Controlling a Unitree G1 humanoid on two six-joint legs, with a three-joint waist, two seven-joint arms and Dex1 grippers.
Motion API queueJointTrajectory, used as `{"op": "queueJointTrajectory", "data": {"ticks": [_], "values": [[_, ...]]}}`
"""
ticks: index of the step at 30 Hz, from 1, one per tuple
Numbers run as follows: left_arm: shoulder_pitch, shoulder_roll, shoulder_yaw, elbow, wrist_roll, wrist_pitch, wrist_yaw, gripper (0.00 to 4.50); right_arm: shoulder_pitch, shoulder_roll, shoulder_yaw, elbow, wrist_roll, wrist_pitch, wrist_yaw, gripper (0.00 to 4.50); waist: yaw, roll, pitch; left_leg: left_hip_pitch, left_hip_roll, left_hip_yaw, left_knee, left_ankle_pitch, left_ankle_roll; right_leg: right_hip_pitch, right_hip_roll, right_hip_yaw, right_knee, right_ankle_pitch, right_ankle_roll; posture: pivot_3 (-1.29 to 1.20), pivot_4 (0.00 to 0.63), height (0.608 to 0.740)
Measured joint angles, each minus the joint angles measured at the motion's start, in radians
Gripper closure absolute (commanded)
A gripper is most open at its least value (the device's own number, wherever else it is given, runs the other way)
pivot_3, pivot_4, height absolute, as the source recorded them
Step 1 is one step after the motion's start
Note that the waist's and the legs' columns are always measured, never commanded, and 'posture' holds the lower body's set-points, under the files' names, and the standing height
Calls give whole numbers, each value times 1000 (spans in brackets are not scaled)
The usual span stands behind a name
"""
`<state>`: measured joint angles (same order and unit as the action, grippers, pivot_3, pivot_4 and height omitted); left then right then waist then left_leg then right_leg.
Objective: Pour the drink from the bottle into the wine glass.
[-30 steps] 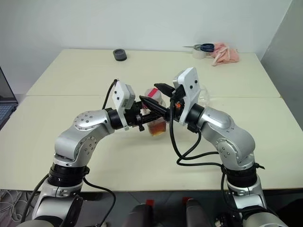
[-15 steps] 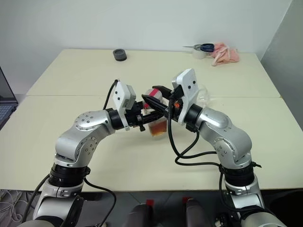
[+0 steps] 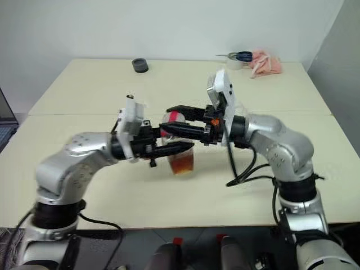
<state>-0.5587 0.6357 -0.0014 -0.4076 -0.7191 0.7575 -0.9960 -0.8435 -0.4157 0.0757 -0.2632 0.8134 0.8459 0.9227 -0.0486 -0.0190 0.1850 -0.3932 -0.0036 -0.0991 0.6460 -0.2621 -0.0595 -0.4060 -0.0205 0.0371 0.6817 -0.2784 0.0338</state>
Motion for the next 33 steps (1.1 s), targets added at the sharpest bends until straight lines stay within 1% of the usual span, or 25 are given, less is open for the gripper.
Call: {"op": "queueJointTrajectory", "data": {"ticks": [1, 3, 5, 7, 10, 12, 13, 15, 18, 22, 25, 28, 33], "values": [[-7, 18, 3, -5, -28, 17, -29, 2677, -18, -8, 7, 19, 11, 0, 53, 2630, -1, 0, 0, 0, 0, 0, 0, 0, 0, 0, 0, 0, 0, 0, 0, 0, 150, 740], [-19, 35, 5, -5, -50, 29, -63, 2677, -35, -15, 14, 45, 19, -1, 115, 2630, 0, 0, 0, 0, 0, 0, 1, 0, 0, 1, 0, 0, 0, 0, 0, 0, 150, 740], [-36, 42, -10, 12, -47, 23, -86, 2677, -40, -21, 16, 64, 20, -3, 145, 2630, 2, 0, 0, 0, -1, 0, 1, 0, 0, 1, 0, 0, 0, 0, 1, 0, 150, 740], [-56, 43, -28, 34, -30, 13, -90, 2677, -42, -34, 15, 74, 23, 2, 151, 1894, 2, 0, 0, 0, 0, 0, 1, 0, 0, 1, 0, 0, 0, 0, 1, 0, 150, 740], [-64, 39, -35, 66, 5, -10, -71, 2677, -21, -87, -11, 64, 33, 25, 144, 1013, 3, 0, 0, 0, 0, 0, 1, 0, 0, 0, 0, 0, 0, 0, 1, 0, 150, 740], [-62, 36, -29, 86, 30, -25, -34, 2677, 30, -117, -57, 37, 32, 34, 96, 272, 6, 0, 0, -1, 0, 0, 1, 0, 0, 0, -1, 0, -1, 0, 1, 0, 150, 740], [-60, 35, -28, 90, 40, -29, -19, 2677, 51, -123, -70, 26, 31, 37, 71, 35, 8, 0, 0, -1, 0, 0, 1, 0, 0, 0, -1, 0, -1, 0, 1, 0, 150, 740], [-46, 13, -24, 96, 66, -50, 27, 2677, 110, -127, -95, -29, 28, 46, -16, 35, 7, 0, 0, -1, 0, 1, 0, 0, 0, -1, -1, 2, -1, 0, 1, 0, 150, 740], [-19, -18, -22, 97, 86, -67, 83, 2677, 151, -114, -111, -108, 18, 57, -139, 35, 7, 0, 0, -1, 0, 1, 1, 0, 0, -1, -1, 2, 0, 0, 1, 0, 150, 740], [-4, -79, -19, 95, 98, -70, 160, 2677, 159, -9, -104, -178, -50, 54, -353, 35, 7, 0, 0, -1, 0, 0, 1, 0, 0, -1, 0, 1, 1, 0, 1, 0, 150, 740], [-1, -106, -19, 95, 109, -73, 201, 2677, 158, 67, -82, -209, -79, 54, -458, 35, 8, 0, 0, -1, 0, 0, 1, 0, 0, -1, 0, 1, 1, 1, 1, 0, 150, 740], [-1, -119, -20, 95, 116, -84, 220, 2677, 156, 99, -72, -227, -84, 58, -515, 35, 9, 0, 0, -1, -1, 0, 1, 1, 0, -1, -1, 2, 0, 1, 1, 0, 150, 740], [-2, -119, -20, 108, 136, -106, 220, 2677, 155, 110, -72, -247, -65, 69, -532, 35, 9, 0, 0, -1, -1, 1, 1, 0, 0, -1, -1, 2, 0, 1, 1, 0, 150, 740]]}}
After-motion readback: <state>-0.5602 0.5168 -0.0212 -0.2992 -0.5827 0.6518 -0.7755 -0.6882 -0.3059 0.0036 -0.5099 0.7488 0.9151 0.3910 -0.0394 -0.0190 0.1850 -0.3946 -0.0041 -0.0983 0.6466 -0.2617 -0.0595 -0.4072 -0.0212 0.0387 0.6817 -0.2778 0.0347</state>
